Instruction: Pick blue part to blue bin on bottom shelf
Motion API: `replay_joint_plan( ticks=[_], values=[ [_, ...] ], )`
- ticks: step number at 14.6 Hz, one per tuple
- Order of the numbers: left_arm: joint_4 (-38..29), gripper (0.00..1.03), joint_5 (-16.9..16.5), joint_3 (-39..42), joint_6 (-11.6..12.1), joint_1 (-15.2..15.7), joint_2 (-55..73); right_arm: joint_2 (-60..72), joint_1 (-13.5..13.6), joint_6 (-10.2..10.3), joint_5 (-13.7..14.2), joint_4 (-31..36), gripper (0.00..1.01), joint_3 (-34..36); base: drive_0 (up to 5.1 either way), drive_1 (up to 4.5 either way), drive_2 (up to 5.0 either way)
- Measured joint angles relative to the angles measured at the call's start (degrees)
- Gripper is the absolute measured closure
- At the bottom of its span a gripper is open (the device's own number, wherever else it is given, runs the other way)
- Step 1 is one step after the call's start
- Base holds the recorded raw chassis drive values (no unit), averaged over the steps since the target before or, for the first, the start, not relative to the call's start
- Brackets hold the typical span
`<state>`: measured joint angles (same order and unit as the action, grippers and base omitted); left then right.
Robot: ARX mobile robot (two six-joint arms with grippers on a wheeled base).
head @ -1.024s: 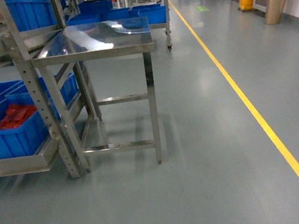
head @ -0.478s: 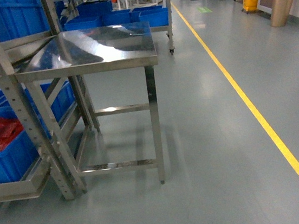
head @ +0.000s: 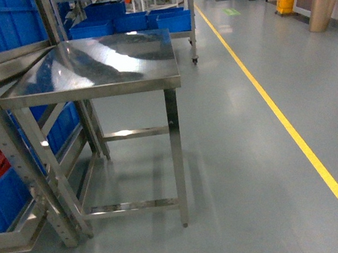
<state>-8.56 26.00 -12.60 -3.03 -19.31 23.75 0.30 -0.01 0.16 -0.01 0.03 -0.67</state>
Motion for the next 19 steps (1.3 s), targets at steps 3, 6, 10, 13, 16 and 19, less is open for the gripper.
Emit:
replay_joint_plan(
  ticks=[3,6,10,13,16,19],
  values=[
    [0.1,0.59,0.0,0.0,0.0,0.0,0.0,0.0,0.0,0.0,0.0,-0.3,0.03,0.0,0.0,4.24,-4.2],
    [0.1,0.59,0.1,0.0,0.0,0.0,0.0,0.0,0.0,0.0,0.0,-0.3,0.03,0.0,0.0,4.24,-4.2],
    [0.0,0.59,0.0,0.0,0.0,0.0,0.0,0.0,0.0,0.0,0.0,-0.2,0.03,0.0,0.0,4.24,-4.2],
    [0.2,0.59,-0.1,0.0,0.0,0.0,0.2,0.0,0.0,0.0,0.0,-0.3,0.03,0.0,0.0,4.24,-4.2],
    [0.2,0.59,-0.1,0.0,0.0,0.0,0.2,0.0,0.0,0.0,0.0,-0.3,0.03,0.0,0.0,4.24,-4.2],
    [0.2,0.59,0.0,0.0,0.0,0.0,0.1,0.0,0.0,0.0,0.0,-0.3,0.03,0.0,-1.6,3.35,-1.7]
  ],
)
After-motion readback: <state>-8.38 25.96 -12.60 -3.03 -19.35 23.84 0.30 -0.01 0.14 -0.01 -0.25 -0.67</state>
